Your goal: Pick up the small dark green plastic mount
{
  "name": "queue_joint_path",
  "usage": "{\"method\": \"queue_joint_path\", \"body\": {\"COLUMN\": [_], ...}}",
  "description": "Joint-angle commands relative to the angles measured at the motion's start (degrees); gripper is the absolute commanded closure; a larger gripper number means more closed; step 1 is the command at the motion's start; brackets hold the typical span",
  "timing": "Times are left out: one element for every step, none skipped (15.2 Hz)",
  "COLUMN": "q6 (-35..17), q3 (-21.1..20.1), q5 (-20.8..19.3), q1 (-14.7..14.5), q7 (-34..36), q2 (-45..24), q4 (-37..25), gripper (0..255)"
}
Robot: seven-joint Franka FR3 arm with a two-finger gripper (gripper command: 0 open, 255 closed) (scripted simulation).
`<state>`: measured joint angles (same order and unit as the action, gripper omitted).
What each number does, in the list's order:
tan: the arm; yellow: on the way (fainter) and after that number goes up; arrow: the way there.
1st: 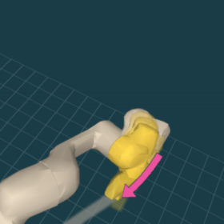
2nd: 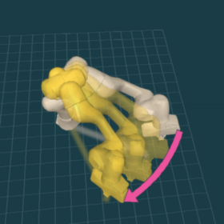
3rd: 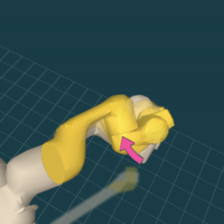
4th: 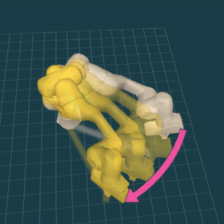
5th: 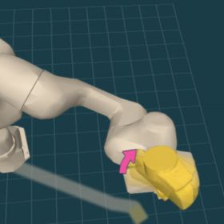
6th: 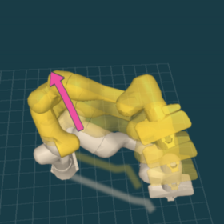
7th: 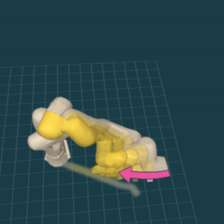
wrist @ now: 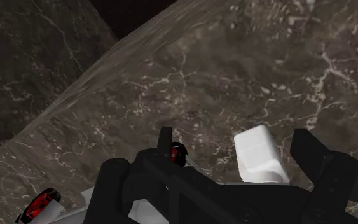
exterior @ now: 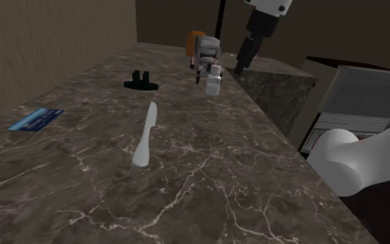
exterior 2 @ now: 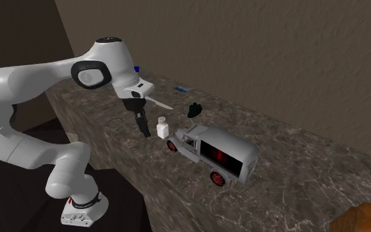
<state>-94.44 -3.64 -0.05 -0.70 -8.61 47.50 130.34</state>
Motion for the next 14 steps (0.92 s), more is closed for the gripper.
{"method": "queue_joint_path", "body": {"q6": [0.0,-0.37,-0.7,-1.0,-1.25,-1.46,-1.63,-1.76,-1.83,-1.86,-1.84,-1.76,-1.63,-1.44], "q3": [0.0,-0.97,-1.94,-2.89,-3.82,-4.74,-5.64,-6.55,-7.44,-8.32,-9.19,-10.06,-10.91,-11.74], "q5": [0.0,0.52,0.98,1.4,1.76,2.07,2.32,2.51,2.64,2.71,2.7,2.64,2.5,2.29], "q1": [0.0,-0.06,-0.1,-0.11,-0.11,-0.1,-0.08,-0.03,0.02,0.07,0.12,0.17,0.2,0.21], "q7": [0.0,1.19,2.38,3.55,4.73,5.91,7.1,8.28,9.47,10.68,11.89,13.12,14.36,15.62], "q2": [0.0,-2.01,-4.04,-6.11,-8.2,-10.32,-12.46,-14.63,-16.83,-19.06,-21.32,-23.61,-25.94,-28.31], "q4": [0.0,-1.22,-2.52,-3.89,-5.33,-6.85,-8.44,-10.1,-11.84,-13.65,-15.54,-17.52,-19.57,-21.72], "gripper": [0,0,0,0,0,0,0,0,0,0,0,0,0,0]}}
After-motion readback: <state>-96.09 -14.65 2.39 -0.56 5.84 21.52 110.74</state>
